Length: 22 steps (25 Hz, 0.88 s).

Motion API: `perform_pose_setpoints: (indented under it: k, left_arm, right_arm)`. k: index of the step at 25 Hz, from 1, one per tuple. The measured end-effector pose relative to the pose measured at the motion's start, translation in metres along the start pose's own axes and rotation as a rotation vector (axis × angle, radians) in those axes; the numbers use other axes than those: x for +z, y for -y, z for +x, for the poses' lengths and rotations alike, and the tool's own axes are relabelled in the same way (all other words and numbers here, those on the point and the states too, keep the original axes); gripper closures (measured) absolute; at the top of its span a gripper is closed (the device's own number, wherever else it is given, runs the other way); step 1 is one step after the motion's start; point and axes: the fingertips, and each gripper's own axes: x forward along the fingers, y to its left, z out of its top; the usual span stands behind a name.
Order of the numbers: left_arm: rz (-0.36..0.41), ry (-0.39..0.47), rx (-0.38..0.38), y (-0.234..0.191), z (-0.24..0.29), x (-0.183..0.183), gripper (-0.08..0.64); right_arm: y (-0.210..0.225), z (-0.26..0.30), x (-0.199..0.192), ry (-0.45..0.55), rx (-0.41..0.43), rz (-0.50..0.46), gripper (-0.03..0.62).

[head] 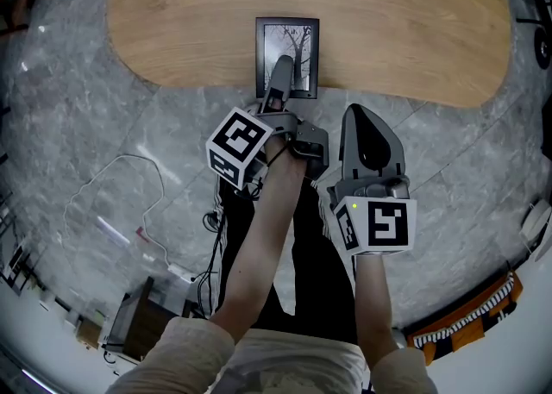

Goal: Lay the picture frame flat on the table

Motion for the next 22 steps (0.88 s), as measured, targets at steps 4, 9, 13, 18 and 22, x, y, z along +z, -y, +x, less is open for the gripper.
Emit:
perform_pose_setpoints:
  k: [4, 9, 13, 18, 22]
  left_arm:
    - [0.000, -0.008, 0.014, -0.010, -0.002, -0.003, 0.100]
    - [-0.006, -0.012, 0.030, -0.022, -0.004, -0.006, 0.100]
    - [-0.006, -0.007, 0.041, -0.024, -0.008, -0.005, 0.100]
    - [0.004, 0.012, 0.039, -0.017, -0.011, 0.001, 0.100]
    - [0.067, 0.025, 0.009, 0.007, -0.022, 0.010, 0.100]
  right_arm:
    - [0.001, 0.002, -0.001, -0.002, 0.002, -0.001, 0.586]
    - [0.001, 0.003, -0.009, -0.011, -0.002, 0.003, 0.586]
    - [0.000, 0.002, -0.011, -0.019, 0.000, 0.002, 0.586]
    - [-0.001, 0.003, -0.004, -0.010, 0.003, -0.003, 0.586]
    - [-0.003, -0.001, 0.011, 0.009, 0.001, -0.014, 0.586]
